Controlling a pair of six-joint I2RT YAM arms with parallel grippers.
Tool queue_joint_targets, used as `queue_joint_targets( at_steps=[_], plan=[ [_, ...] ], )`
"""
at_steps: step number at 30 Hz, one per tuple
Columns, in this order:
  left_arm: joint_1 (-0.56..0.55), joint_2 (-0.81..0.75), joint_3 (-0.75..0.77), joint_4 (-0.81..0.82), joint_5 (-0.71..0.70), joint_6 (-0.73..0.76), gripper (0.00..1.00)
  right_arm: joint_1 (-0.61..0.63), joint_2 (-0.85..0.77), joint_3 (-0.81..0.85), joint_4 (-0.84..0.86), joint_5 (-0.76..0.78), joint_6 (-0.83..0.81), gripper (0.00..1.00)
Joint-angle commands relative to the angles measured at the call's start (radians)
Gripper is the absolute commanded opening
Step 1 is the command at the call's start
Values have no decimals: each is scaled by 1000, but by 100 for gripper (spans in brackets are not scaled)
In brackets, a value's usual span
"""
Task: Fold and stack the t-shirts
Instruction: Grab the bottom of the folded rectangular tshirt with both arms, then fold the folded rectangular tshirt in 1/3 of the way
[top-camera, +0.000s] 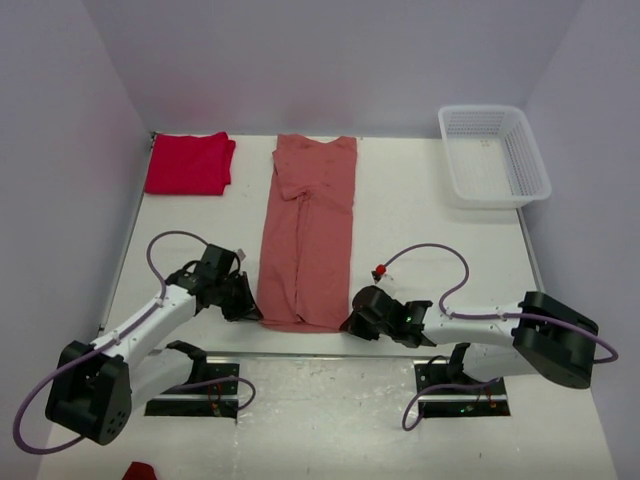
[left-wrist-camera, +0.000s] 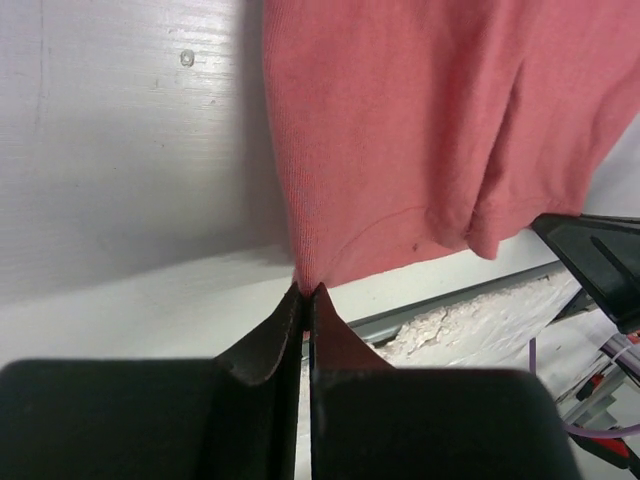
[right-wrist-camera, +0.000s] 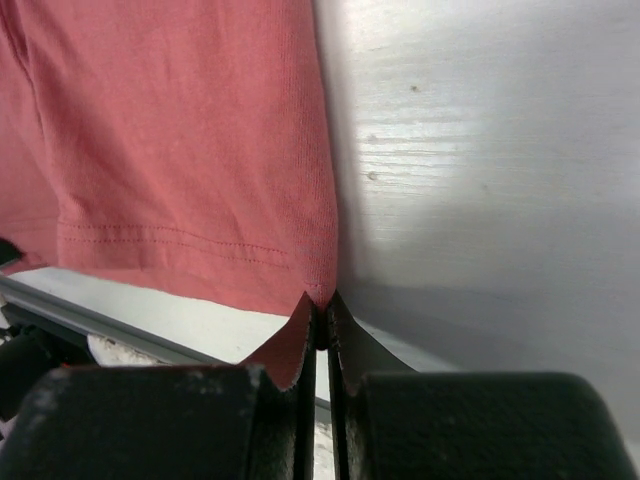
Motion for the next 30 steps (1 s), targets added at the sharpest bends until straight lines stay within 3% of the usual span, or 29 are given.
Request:
queue_joint_targets(
  at_steps=[1, 8, 20, 30],
  plan=[
    [-6, -46, 61, -91, -17, -28, 0, 6, -36, 17, -172, 82, 13, 0],
    [-6, -99, 51, -119, 3, -47, 0, 7, -146, 43, -395, 142, 1, 0],
    [-6, -88, 38, -65, 112, -10, 0, 24, -168, 68, -389, 81, -90, 0],
    [-7, -66, 203, -104, 60, 85, 0, 32, -76, 416, -672, 229, -303, 0]
  ],
)
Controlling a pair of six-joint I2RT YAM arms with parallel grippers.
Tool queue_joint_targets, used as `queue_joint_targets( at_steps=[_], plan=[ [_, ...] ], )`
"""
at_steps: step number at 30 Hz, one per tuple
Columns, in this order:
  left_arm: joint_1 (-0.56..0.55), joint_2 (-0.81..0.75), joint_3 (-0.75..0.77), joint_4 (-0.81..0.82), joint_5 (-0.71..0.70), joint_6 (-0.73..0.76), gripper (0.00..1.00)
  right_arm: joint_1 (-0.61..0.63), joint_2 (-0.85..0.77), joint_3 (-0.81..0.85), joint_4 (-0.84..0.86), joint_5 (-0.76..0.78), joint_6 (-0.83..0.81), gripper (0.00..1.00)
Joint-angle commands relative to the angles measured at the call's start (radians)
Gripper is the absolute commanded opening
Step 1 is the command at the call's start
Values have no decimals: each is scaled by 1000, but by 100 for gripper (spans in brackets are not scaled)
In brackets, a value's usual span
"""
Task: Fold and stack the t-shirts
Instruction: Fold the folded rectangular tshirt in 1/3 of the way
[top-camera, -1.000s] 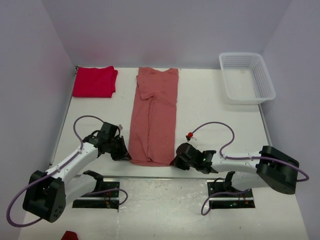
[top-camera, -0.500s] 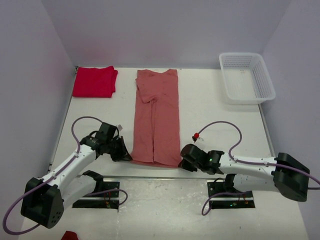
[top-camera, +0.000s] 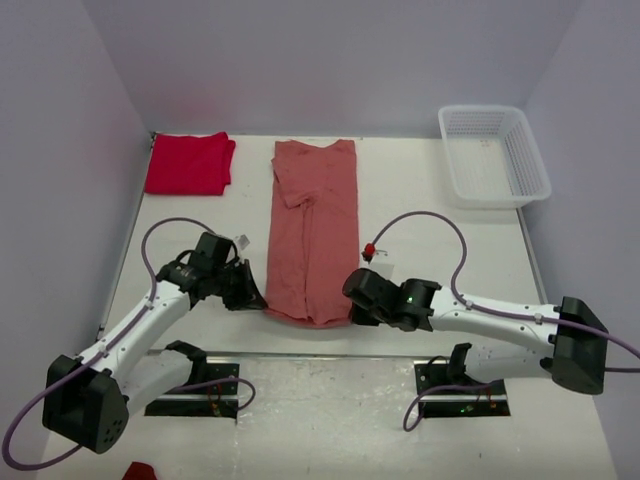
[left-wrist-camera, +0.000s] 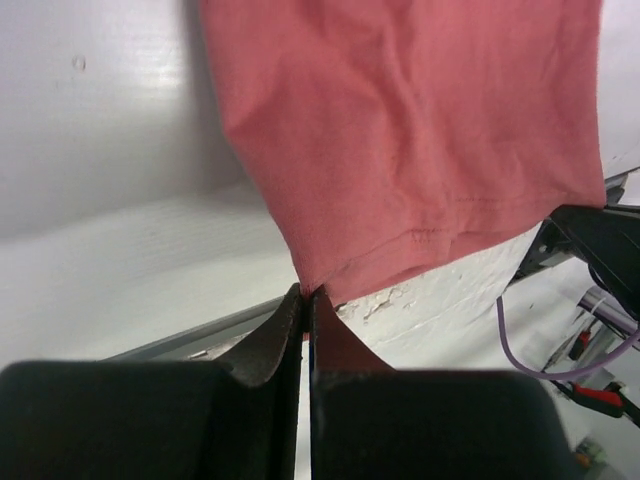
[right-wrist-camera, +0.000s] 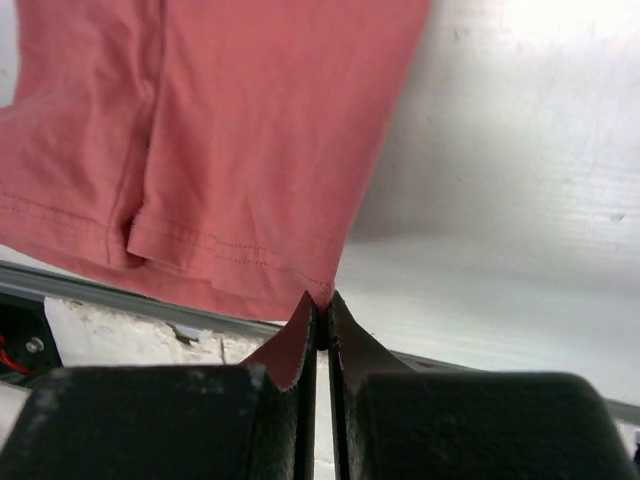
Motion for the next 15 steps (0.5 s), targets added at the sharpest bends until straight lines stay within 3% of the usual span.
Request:
queue_joint_targets(
  at_steps=[1, 7, 15],
  plan=[
    [-1, 34, 120, 2, -42, 67, 0, -41, 45, 137, -141, 112, -171, 0],
    [2, 225, 314, 36, -112, 111, 0, -258, 114, 310, -146, 42, -414, 0],
    [18, 555, 633, 82, -128, 154, 0, -464, 366, 583, -136, -99, -676, 0]
  ],
)
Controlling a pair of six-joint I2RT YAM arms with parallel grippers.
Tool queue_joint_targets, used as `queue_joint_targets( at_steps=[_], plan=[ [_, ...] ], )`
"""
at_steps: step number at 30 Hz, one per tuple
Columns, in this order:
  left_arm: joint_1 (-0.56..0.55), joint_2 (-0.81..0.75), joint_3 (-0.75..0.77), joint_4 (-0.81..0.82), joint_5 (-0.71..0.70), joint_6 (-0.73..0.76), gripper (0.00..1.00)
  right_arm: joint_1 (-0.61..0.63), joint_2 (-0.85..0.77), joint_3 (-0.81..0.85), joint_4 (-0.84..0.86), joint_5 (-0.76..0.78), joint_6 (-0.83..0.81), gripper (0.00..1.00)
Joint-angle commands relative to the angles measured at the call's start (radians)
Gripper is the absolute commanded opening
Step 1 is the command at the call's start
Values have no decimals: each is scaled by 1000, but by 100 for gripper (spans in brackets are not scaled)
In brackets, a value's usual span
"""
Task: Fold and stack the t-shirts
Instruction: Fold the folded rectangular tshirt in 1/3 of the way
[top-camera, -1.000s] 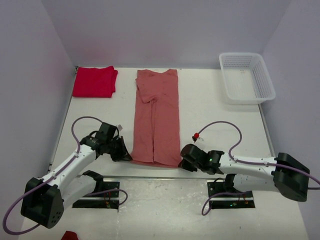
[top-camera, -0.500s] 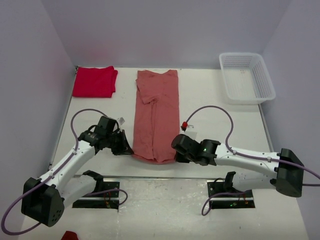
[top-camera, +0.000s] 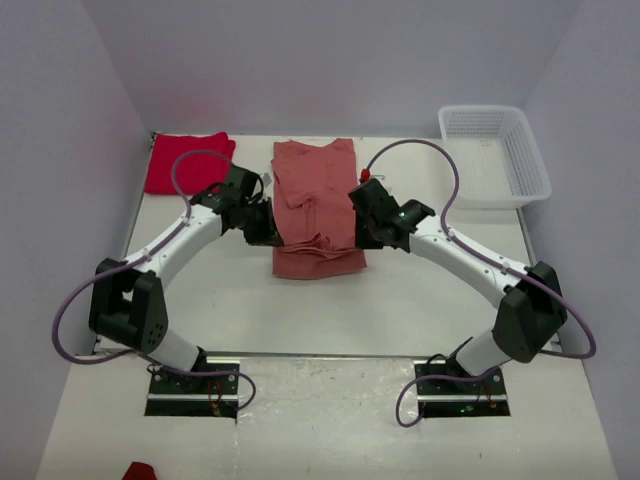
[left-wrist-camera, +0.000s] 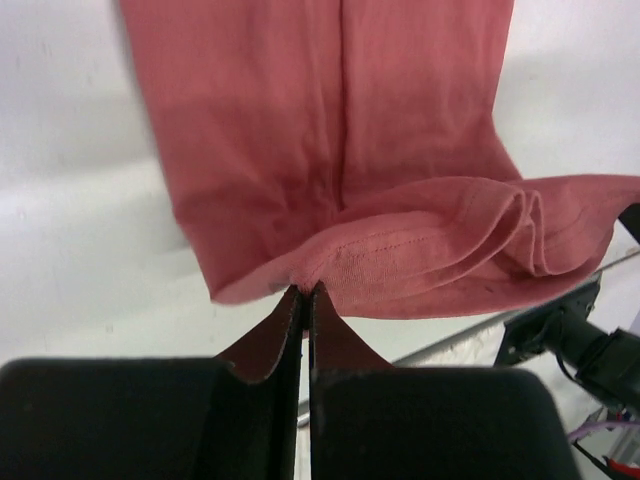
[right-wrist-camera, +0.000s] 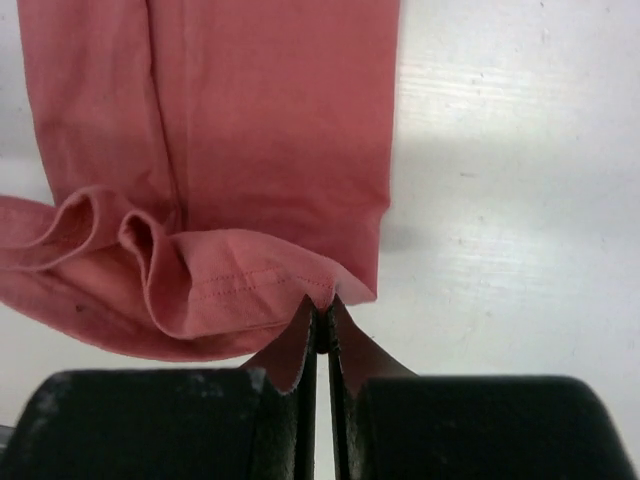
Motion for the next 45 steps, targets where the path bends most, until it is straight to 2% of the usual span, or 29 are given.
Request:
queue_joint_targets(
  at_steps=[1, 9, 20, 39, 40, 41, 42, 43, 44, 45],
  plan=[
    [14, 116, 143, 35, -31, 55, 0, -59, 91, 116, -12, -80, -174, 0],
    [68, 339, 406, 3, -20, 74, 0, -182, 282, 311, -11, -195, -278, 0],
    [124, 449, 473, 23, 5, 83, 0, -289, 460, 472, -17, -311, -349, 0],
    [141, 581, 579, 34, 17, 52, 0, -351, 674, 740, -80, -447, -418, 1],
    [143, 586, 576, 38, 17, 49, 0, -352, 684, 745, -80, -450, -428, 6],
    [144, 589, 575, 43, 9, 46, 0, -351, 689, 750, -78, -449, -438, 20],
    [147, 591, 576, 49, -5, 42, 5, -352, 695, 759, -74, -440, -450, 24],
    [147, 589, 576, 61, -50, 40, 13, -354, 704, 765, -62, -426, -462, 28],
    [147, 581, 581, 81, -78, 51, 33, -355, 709, 774, -37, -383, -470, 47],
    [149, 569, 582, 136, -110, 60, 42, -364, 718, 826, -32, -360, -479, 54]
  ],
)
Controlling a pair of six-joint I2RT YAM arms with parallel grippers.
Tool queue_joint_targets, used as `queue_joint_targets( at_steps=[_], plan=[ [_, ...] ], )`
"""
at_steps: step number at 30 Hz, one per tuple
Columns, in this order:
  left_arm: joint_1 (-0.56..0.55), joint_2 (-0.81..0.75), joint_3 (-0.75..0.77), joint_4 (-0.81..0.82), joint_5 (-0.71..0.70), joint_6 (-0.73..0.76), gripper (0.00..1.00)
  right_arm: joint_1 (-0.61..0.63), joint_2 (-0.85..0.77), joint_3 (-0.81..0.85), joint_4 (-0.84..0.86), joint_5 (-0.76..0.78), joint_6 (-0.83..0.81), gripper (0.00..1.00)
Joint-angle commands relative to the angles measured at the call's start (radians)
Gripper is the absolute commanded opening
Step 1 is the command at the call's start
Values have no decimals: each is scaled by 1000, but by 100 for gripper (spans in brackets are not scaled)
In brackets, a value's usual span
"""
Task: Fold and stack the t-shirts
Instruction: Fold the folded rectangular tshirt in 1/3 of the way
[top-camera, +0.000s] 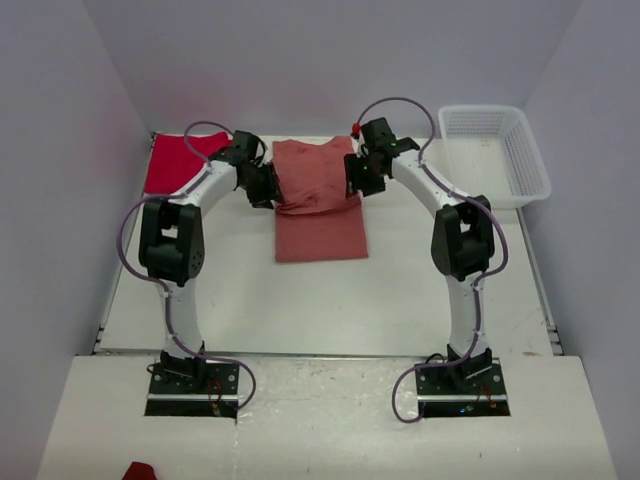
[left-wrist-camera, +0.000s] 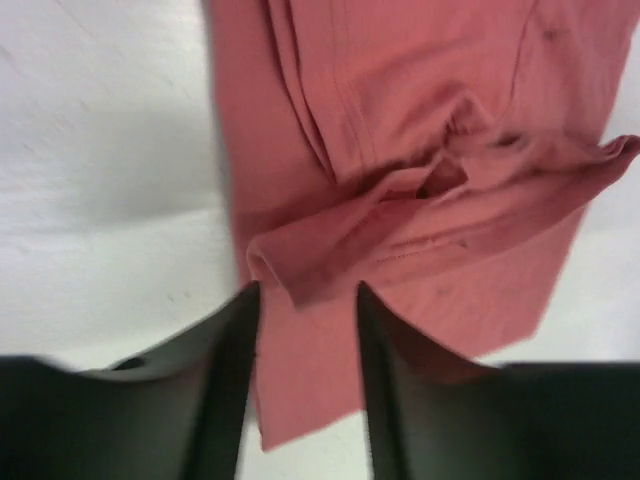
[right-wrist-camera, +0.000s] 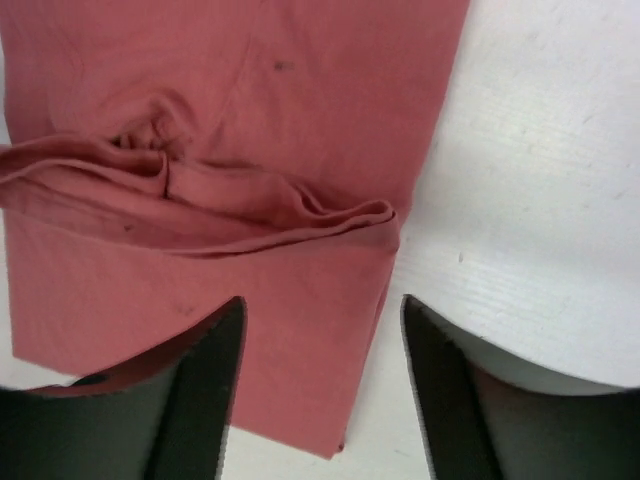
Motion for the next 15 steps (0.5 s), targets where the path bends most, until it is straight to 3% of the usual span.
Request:
queue_joint_targets(
  at_steps=[1, 2, 4, 6, 7, 8, 9, 10, 11, 12, 14, 15],
  plan=[
    [10, -69, 42, 151, -173, 16, 50, -23, 24, 145, 34, 64, -59, 67],
    [7, -105, 28, 236, -223, 54, 64, -33, 44, 187, 27, 64, -61, 85],
    [-2, -222, 2, 309, -326, 80, 68, -48, 46, 302, 4, 78, -71, 87],
    [-20, -325, -27, 356, -354, 114, 73, -48, -11, 299, -10, 112, -75, 88],
    [-31, -349, -30, 355, -360, 120, 90, -48, -38, 279, -21, 107, -65, 89],
    [-43, -364, -33, 331, -358, 131, 97, -50, -101, 250, -26, 98, -53, 89],
    [-53, -369, -27, 305, -342, 129, 98, -48, -139, 153, -18, 83, -39, 89],
    [-57, -345, -20, 275, -219, 125, 95, -48, -182, 78, 5, 7, -18, 87],
    [-59, -319, -6, 211, -138, 113, 76, -48, -225, 4, 70, -14, 5, 48],
    [-63, -292, -9, 185, 10, 102, 59, -50, -289, -126, 94, -20, 67, 3],
    [-80, -208, -56, 160, 132, 67, 0, -36, -333, -261, 126, -132, 90, 0],
    [-86, -188, -88, 186, 187, 53, 0, -25, -344, -303, 140, -149, 100, 0]
  ],
)
